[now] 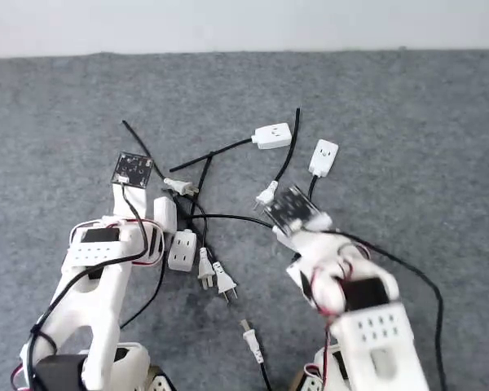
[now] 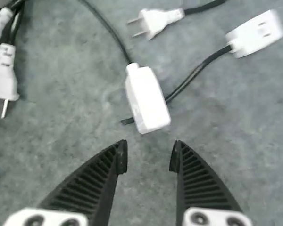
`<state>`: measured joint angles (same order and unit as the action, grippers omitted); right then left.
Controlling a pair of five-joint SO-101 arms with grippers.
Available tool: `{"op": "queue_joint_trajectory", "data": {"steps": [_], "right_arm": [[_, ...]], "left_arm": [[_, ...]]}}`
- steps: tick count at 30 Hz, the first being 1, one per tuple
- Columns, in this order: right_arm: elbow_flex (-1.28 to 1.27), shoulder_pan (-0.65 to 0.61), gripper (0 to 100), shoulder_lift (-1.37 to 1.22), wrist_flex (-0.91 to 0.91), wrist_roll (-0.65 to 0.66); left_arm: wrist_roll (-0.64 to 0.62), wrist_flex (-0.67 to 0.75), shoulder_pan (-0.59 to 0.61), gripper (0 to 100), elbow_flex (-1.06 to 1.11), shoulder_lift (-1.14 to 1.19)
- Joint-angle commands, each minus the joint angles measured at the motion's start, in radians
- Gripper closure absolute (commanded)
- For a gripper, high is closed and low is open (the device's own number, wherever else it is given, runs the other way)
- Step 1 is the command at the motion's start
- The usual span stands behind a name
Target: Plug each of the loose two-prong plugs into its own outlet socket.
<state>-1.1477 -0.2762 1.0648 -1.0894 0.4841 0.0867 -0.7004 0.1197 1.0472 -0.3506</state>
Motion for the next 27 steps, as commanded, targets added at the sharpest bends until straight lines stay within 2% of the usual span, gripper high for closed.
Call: {"op": "queue_joint_trajectory", "data": {"steps": [1, 10, 19, 27], "right_arm": [[0.175, -0.027, 84.1, -0.269, 0.028, -0.011], [0.402, 0.022, 84.1, -0.481, 0.105, -0.02], [0.644, 0.191, 84.1, -0.78, 0.265, -0.213], [0.727, 0.127, 84.1, -1.006, 0.286, -0.215]], "left_arm": [[-0.012, 0.025, 0.008, 76, -0.048, 0.0], [-0.012, 0.026, 0.008, 76, -0.05, 0.0], [-0.012, 0.038, 0.008, 76, -0.047, 0.0], [-0.012, 0.038, 0.008, 76, -0.047, 0.0]]}}
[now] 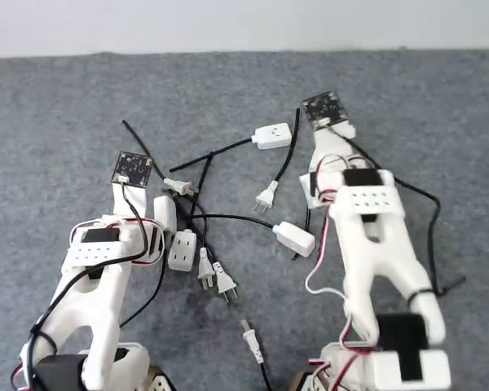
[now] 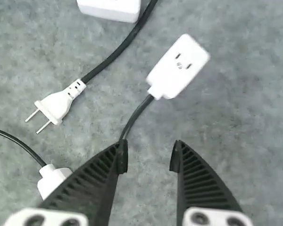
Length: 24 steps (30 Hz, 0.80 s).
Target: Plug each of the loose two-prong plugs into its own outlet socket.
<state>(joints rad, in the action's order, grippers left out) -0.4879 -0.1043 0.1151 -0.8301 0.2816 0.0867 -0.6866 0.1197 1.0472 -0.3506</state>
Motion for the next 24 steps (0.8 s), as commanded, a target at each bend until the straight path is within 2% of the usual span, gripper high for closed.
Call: {"op": "queue_joint_trajectory", "data": {"steps": [1, 9, 20, 24], "right_arm": [[0.068, -0.065, 84.1, -0.073, 0.028, -0.012], [0.068, -0.196, 84.2, -0.104, 0.028, -0.04], [0.094, -0.375, 84.3, -0.094, 0.002, -0.623], [0.12, -0.386, 84.1, -0.027, -0.053, -0.701]], "left_arm": [[-0.012, 0.025, 0.008, 76, -0.047, 0.0], [-0.012, 0.026, 0.008, 76, -0.048, 0.0], [-0.012, 0.038, 0.028, 76, -0.048, 0.0], [-0.012, 0.04, 0.028, 76, -0.048, 0.002]]}}
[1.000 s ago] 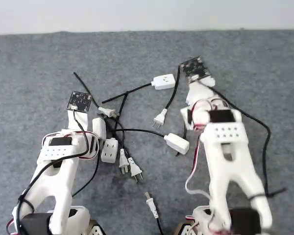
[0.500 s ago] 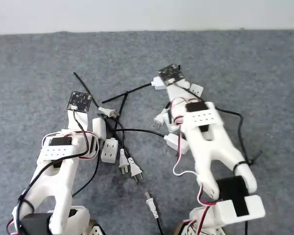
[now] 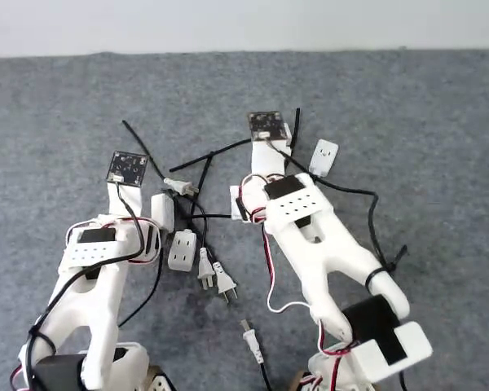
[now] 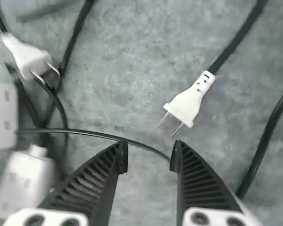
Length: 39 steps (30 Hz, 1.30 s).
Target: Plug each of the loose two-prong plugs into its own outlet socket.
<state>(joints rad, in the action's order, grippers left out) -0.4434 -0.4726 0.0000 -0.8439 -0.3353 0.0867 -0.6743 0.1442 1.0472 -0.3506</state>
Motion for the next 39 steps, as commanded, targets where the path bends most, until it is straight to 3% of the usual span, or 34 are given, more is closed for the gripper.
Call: {"op": "queue_joint_trajectory", "data": {"steps": [1, 6, 14, 34, 39], "right_arm": [[0.075, -0.031, 84.1, 0.107, -0.031, -0.084], [0.071, -0.077, 84.3, 0.099, 0.082, -0.086], [0.107, -0.084, 84.3, -0.139, 0.194, -0.086], [0.166, 0.058, 84.3, -0.234, 0.188, -0.081], [0.206, 0.058, 84.2, -0.14, 0.033, -0.084]], "left_arm": [[-0.012, 0.028, 0.003, 76, -0.05, 0.002], [-0.012, 0.028, 0.005, 76, -0.05, 0.002], [-0.012, 0.028, 0.005, 76, -0.05, 0.002], [-0.012, 0.028, 0.005, 76, -0.048, 0.002], [-0.012, 0.028, 0.003, 76, -0.05, 0.002]]}}
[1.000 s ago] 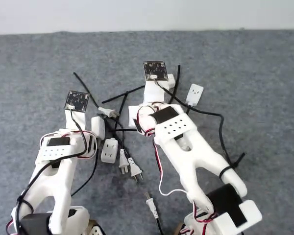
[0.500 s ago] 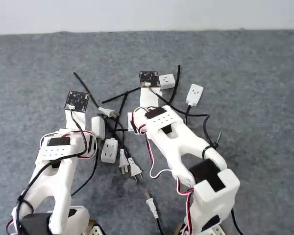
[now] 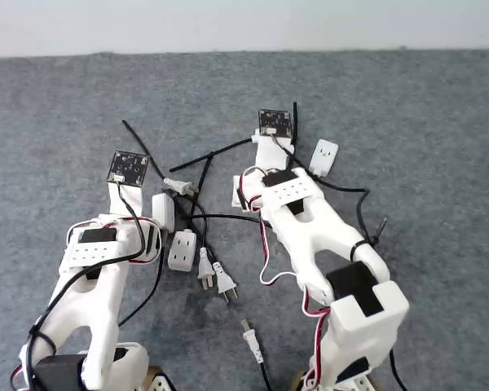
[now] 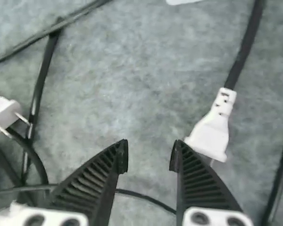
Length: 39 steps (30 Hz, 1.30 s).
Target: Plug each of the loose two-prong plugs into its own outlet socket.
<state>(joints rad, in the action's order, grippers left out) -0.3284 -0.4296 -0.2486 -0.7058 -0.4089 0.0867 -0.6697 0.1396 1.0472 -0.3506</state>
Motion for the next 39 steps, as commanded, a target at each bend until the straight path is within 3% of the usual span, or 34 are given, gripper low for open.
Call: {"op": "queue_joint_trajectory", "data": {"steps": [1, 8, 16, 29, 39], "right_arm": [[0.097, 0.015, 84.2, 0.13, -0.136, -0.011], [0.092, 0.058, 84.3, 0.208, -0.183, -0.011], [0.083, 0.143, 84.3, 0.09, -0.174, -0.012], [0.264, 0.111, 84.3, -0.202, -0.163, -0.009], [0.374, 0.113, 86.2, -0.274, -0.242, -0.006]], "left_arm": [[-0.012, 0.023, 0.008, 76, -0.05, 0.002], [-0.012, 0.023, 0.006, 76, -0.05, 0.002], [-0.012, 0.023, 0.008, 76, -0.05, 0.002], [-0.012, 0.023, 0.008, 76, -0.05, 0.002], [-0.012, 0.023, 0.006, 76, -0.05, 0.002]]}}
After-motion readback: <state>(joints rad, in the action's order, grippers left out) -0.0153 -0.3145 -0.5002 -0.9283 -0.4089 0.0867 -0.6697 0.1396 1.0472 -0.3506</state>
